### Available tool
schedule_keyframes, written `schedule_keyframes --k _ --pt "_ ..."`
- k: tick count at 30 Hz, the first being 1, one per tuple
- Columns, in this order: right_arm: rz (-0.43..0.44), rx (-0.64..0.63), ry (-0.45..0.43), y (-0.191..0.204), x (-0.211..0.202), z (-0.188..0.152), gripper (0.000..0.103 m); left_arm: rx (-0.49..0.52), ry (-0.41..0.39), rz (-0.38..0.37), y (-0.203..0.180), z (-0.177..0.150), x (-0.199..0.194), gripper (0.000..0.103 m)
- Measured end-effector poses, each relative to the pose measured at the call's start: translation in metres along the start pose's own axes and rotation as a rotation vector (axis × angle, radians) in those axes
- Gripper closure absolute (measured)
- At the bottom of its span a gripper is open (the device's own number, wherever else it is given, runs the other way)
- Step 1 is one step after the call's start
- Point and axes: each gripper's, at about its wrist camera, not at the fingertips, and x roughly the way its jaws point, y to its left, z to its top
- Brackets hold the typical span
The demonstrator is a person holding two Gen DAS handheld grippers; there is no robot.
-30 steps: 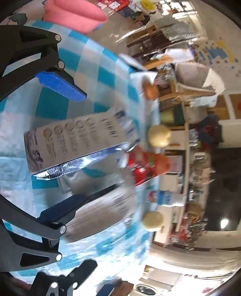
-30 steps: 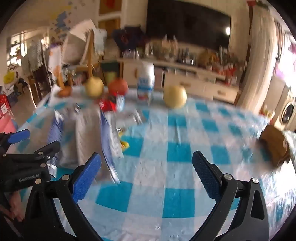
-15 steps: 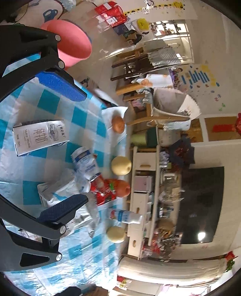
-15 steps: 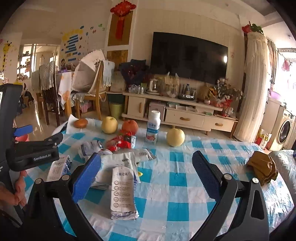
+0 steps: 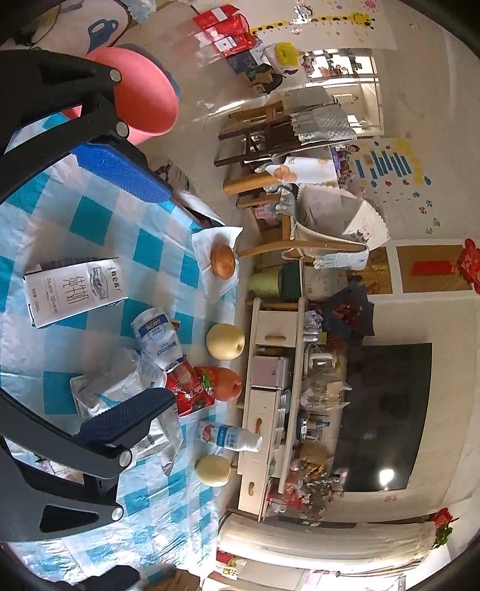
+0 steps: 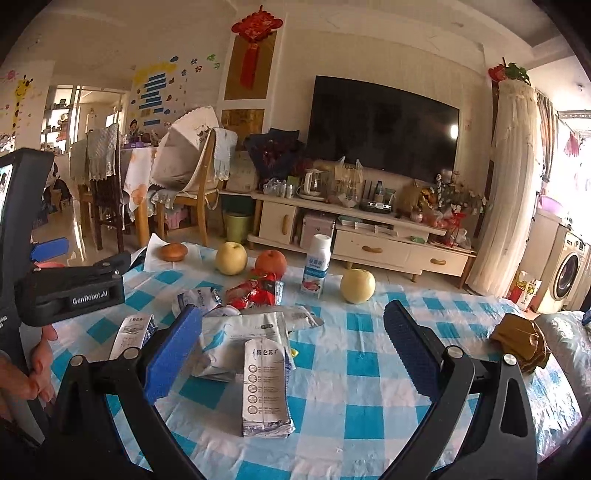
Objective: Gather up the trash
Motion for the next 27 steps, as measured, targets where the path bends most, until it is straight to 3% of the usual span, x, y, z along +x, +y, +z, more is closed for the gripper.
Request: schedule_keyframes --k 27 --pt "0.077 -0.001 0.100 -0.005 0.024 -0.020 0.004 0.022 0.036 0.042 -0.004 -0.011 0.018 0.004"
